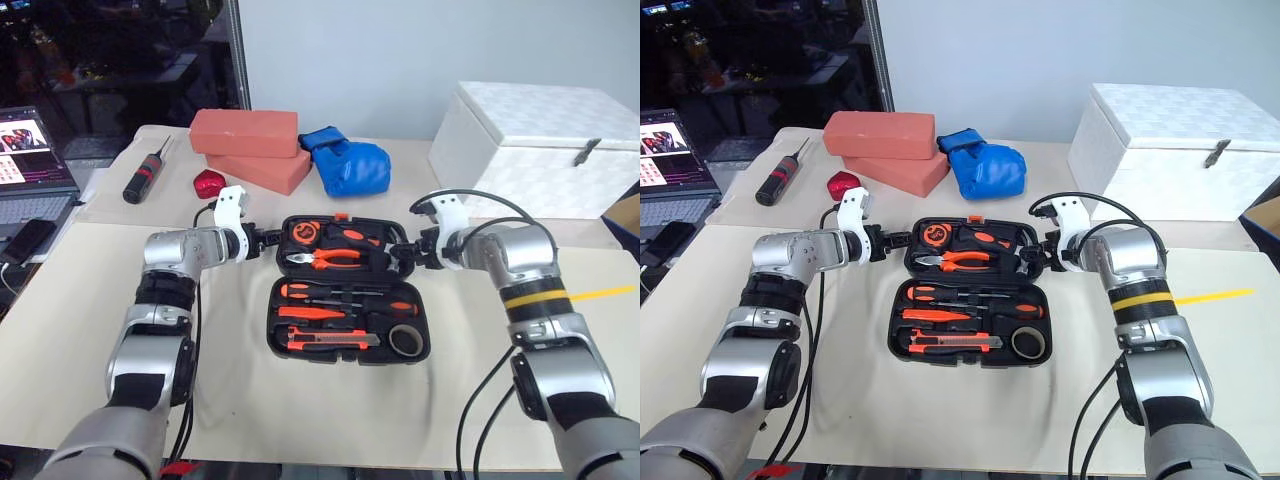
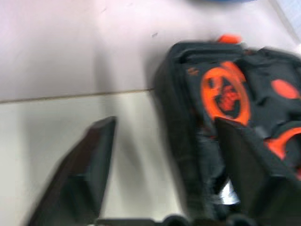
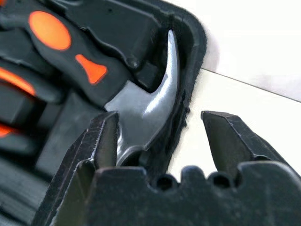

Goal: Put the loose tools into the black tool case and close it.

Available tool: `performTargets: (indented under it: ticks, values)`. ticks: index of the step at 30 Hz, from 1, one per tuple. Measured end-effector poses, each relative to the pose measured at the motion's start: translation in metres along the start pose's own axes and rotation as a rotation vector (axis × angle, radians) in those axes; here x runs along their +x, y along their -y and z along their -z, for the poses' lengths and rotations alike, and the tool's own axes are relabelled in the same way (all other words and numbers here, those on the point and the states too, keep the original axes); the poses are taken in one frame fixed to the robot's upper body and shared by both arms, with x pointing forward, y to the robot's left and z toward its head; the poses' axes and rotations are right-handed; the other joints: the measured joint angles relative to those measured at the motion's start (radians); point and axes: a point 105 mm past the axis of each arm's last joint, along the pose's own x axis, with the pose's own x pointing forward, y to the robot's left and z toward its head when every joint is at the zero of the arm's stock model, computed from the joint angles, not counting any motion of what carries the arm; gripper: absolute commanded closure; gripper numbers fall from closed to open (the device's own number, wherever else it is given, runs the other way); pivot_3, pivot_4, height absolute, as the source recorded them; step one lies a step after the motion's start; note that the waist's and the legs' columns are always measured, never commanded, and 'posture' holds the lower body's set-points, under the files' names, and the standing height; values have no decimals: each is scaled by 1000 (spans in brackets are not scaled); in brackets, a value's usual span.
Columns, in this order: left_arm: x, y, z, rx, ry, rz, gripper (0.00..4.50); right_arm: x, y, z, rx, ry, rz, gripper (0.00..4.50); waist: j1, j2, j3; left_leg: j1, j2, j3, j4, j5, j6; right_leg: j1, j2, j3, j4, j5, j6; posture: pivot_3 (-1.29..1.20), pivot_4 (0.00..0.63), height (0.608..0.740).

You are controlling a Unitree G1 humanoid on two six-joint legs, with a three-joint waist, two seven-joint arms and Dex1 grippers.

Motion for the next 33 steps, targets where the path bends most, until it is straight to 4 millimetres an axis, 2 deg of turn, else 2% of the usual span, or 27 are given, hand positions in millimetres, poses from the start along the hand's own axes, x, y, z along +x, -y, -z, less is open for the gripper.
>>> performTargets:
  ticks: [1,2,3,4,6,16,19,22,28,33]
  values:
    - [1,1,0,9,-8,16,2897,1,2,-2,0,3,2,2850,-1,0,0,0,0,0,-1,0,0,0,0,0,0,0,0,0,150,740]
    - [2,3,0,11,-10,32,3381,1,3,-2,-1,4,1,3304,-3,0,0,0,0,0,-1,0,0,0,0,0,0,0,0,0,150,740]
    - [2,4,0,11,-12,45,3464,1,3,-2,-3,6,-1,3396,-4,0,0,0,0,0,-1,0,0,0,0,0,0,0,0,0,150,740]
    - [3,5,-1,8,-17,57,3988,1,4,-2,-2,4,-2,3913,-7,0,0,1,0,0,-1,0,0,0,0,0,1,0,0,0,150,740]
    - [2,5,-1,4,-22,61,4497,-1,7,0,-4,-8,-4,4462,-9,0,0,2,0,-1,-1,0,0,0,0,0,3,0,0,0,150,740]
    - [0,5,-2,40,2,98,4497,-10,6,6,14,19,-45,4462,-10,0,0,2,-1,-1,-1,1,-1,0,0,0,3,0,0,0,150,740]
    - [-4,6,-6,139,62,112,4497,-13,5,4,-20,92,-49,4462,-12,0,0,1,-1,-1,-1,1,-2,-1,0,1,3,0,0,0,150,740]
    - [-11,8,-12,302,138,118,4497,-18,3,-6,-79,198,-54,4462,-13,0,1,-1,-1,-1,-2,3,-4,-5,0,1,6,1,-1,0,150,740]
    - [-18,18,-31,486,277,123,4497,-31,5,-27,-170,367,-53,4462,-9,0,2,-6,-1,-1,-1,5,-4,-8,0,1,5,3,-1,0,150,740]
    - [-36,27,-25,714,386,166,4497,-60,0,-15,-272,469,-59,4462,-2,1,1,-9,0,-1,-4,4,-3,-10,-1,0,5,3,0,0,150,740]
